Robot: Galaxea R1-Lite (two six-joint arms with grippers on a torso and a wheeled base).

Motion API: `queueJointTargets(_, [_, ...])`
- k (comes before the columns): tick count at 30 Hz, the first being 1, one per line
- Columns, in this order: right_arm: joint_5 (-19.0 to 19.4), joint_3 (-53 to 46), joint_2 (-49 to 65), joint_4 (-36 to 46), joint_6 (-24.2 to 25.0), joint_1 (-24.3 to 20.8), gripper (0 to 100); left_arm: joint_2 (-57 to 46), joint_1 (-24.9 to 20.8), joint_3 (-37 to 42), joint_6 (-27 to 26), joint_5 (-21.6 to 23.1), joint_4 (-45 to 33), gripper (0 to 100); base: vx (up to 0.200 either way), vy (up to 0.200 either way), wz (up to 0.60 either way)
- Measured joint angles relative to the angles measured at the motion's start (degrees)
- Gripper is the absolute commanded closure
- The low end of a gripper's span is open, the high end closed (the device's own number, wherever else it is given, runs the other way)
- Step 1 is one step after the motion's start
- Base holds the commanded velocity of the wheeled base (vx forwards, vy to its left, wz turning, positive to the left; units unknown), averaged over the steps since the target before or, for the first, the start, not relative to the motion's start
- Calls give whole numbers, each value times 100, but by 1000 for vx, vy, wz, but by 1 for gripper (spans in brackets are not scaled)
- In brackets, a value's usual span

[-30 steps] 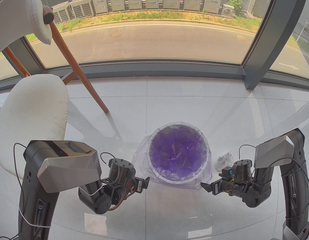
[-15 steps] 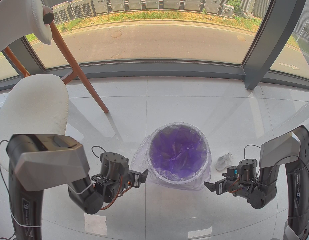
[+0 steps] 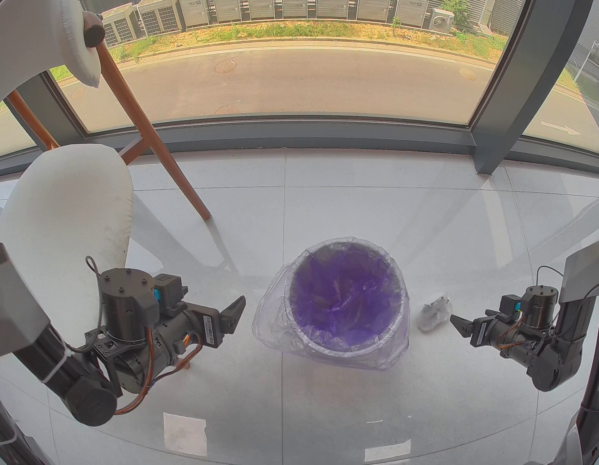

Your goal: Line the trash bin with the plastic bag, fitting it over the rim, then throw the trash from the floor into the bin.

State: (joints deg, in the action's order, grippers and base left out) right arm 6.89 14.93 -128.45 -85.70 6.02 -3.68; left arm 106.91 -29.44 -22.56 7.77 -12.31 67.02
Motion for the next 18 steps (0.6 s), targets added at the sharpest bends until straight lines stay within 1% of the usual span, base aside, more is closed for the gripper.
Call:
queueJointTargets(2, [2, 236, 76, 364, -23, 126, 0, -145, 0, -28, -7, 5, -18, 0, 200, 0, 0])
queueJointTargets(4, [2, 592, 137, 997, -55, 226, 0, -283, -33, -89, -20, 5, -29, 0, 200, 0, 0])
queueJointTargets(8, [2, 1326, 150, 1932, -85, 317, 0, -452, -127, -168, -29, 17, -35, 0, 200, 0, 0])
queueJointTargets(12, [0, 2280, 50, 3149, -67, 368, 0, -661, -239, -240, -38, 255, -57, 0, 200, 0, 0])
queueJointTargets(16, [-29, 3068, -110, 4631, 133, 382, 0, -864, -344, -347, -40, 492, -55, 0, 0, 0, 0])
queueJointTargets(18, [-76, 3465, -201, 5354, 355, 371, 0, -970, -399, -406, -35, 532, -43, 0, 0, 0, 0])
